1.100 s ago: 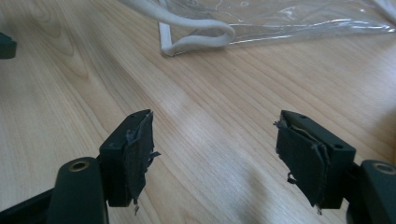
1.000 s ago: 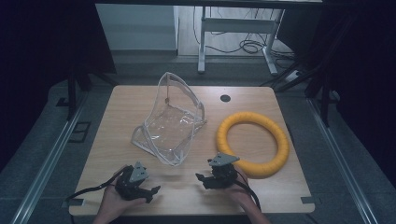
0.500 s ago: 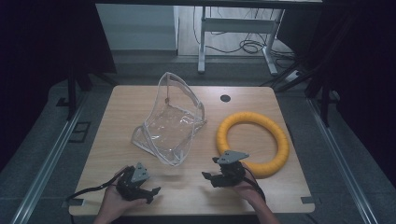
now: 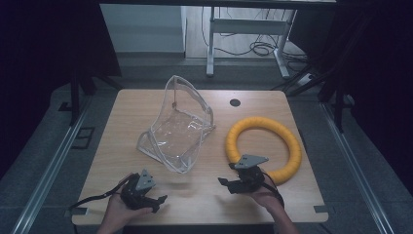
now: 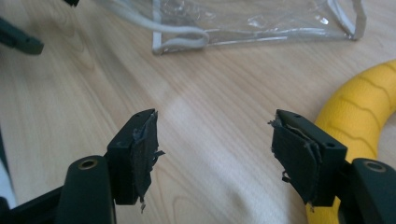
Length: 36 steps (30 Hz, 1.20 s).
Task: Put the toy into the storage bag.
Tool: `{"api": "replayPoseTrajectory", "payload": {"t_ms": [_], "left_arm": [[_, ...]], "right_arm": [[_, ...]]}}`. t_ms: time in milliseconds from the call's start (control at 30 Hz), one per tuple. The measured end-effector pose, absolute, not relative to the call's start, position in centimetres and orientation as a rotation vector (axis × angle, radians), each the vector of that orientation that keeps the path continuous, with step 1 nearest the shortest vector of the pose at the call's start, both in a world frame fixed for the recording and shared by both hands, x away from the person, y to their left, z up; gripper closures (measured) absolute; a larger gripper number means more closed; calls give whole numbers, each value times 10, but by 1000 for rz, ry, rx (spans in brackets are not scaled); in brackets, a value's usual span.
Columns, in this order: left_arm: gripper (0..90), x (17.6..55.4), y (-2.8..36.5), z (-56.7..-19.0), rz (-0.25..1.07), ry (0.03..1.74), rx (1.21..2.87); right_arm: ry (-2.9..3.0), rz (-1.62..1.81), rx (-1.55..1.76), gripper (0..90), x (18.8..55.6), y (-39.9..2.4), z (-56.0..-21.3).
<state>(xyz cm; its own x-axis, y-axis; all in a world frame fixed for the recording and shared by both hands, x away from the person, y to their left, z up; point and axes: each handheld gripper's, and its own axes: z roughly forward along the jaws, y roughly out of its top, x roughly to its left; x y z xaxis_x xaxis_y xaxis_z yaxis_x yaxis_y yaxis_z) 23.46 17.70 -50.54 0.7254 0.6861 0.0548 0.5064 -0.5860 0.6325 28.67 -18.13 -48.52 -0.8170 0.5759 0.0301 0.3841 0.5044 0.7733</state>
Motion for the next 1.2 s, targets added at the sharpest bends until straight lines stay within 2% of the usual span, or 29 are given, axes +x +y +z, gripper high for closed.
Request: {"api": "replayPoseTrajectory", "payload": {"t_ms": [767, 1200], "left_arm": [[152, 232, 178, -504, 387, 906, 2319], [152, 232, 178, -505, 383, 901, 2324]], "right_arm": [[2614, 1000, 804, 290, 310, -192, -447], [2701, 799, 847, 275, 334, -193, -448]]}}
